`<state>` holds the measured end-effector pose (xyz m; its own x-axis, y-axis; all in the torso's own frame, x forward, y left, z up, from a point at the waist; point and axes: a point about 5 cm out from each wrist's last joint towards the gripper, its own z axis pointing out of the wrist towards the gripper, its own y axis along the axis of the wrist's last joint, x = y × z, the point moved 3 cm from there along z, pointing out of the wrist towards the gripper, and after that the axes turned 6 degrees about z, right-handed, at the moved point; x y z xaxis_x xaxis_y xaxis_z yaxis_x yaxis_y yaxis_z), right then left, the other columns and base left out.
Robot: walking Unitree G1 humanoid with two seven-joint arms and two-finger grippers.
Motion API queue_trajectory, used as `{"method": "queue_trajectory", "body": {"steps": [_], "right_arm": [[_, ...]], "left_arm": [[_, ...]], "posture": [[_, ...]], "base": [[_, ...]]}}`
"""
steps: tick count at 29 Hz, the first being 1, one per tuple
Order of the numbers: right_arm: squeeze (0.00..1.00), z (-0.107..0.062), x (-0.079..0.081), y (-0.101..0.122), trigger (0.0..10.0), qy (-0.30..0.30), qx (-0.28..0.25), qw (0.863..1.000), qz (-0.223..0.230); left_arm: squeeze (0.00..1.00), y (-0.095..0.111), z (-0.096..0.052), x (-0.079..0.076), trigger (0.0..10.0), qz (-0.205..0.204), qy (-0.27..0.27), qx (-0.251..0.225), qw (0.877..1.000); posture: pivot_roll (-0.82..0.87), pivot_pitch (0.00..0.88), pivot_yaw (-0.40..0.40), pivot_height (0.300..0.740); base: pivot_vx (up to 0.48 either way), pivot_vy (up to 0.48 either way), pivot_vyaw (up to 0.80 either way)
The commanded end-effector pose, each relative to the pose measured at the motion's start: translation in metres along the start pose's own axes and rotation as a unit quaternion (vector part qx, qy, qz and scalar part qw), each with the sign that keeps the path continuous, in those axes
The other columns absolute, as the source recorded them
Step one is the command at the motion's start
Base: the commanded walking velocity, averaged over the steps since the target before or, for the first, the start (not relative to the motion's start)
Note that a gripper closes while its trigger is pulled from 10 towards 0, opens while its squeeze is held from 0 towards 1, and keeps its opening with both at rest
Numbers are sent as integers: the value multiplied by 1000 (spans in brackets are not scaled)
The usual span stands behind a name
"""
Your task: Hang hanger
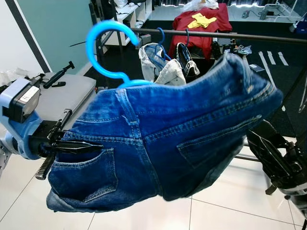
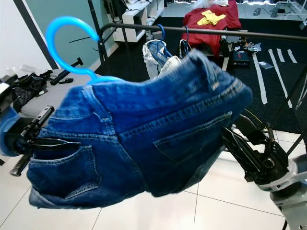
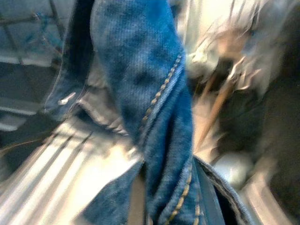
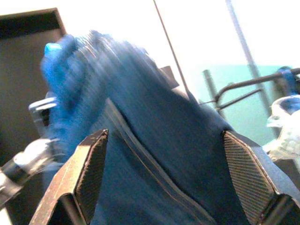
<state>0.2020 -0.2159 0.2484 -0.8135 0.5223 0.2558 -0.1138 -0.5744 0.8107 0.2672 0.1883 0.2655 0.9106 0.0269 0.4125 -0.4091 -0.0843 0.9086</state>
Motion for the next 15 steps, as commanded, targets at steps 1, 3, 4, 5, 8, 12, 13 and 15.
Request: {"method": "queue_trajectory", "body": {"steps": [1,3,4,5,8,12,13,15], "right_arm": [[0,7,15,3,10000,44,0,999,-3],[0,10,18,3,10000,53,4,999,-4],[0,12,19,4,10000,55,4,998,-5],[0,12,17,5,10000,52,4,999,-8],[0,12,11,5,10000,37,6,999,-16],[0,9,6,4,10000,21,16,999,-21],[0,9,6,4,10000,21,16,999,-21],[0,8,4,2,10000,14,22,999,-22]], "left_arm": [[0,-11,2,7,10000,30,30,44,998],[0,-17,7,15,10000,65,53,67,994],[0,-19,13,20,10000,82,71,74,991],[0,-16,18,22,10000,92,77,62,991],[0,-8,26,20,10000,94,69,35,993],[0,-4,25,13,10000,81,45,21,995],[0,-4,25,13,10000,81,45,21,995],[0,-3,23,10,10000,77,36,19,996]], "posture": [[-84,81,80,740],[-84,80,78,740],[-84,78,77,740],[-84,76,76,740],[-83,77,74,740],[-86,78,75,740],[-86,78,75,740],[-86,81,79,740]], "base": [[0,0,0],[0,0,0],[0,0,0],[0,0,0],[0,0,0],[0,0,0],[0,0,0],[0,0,0]]}}
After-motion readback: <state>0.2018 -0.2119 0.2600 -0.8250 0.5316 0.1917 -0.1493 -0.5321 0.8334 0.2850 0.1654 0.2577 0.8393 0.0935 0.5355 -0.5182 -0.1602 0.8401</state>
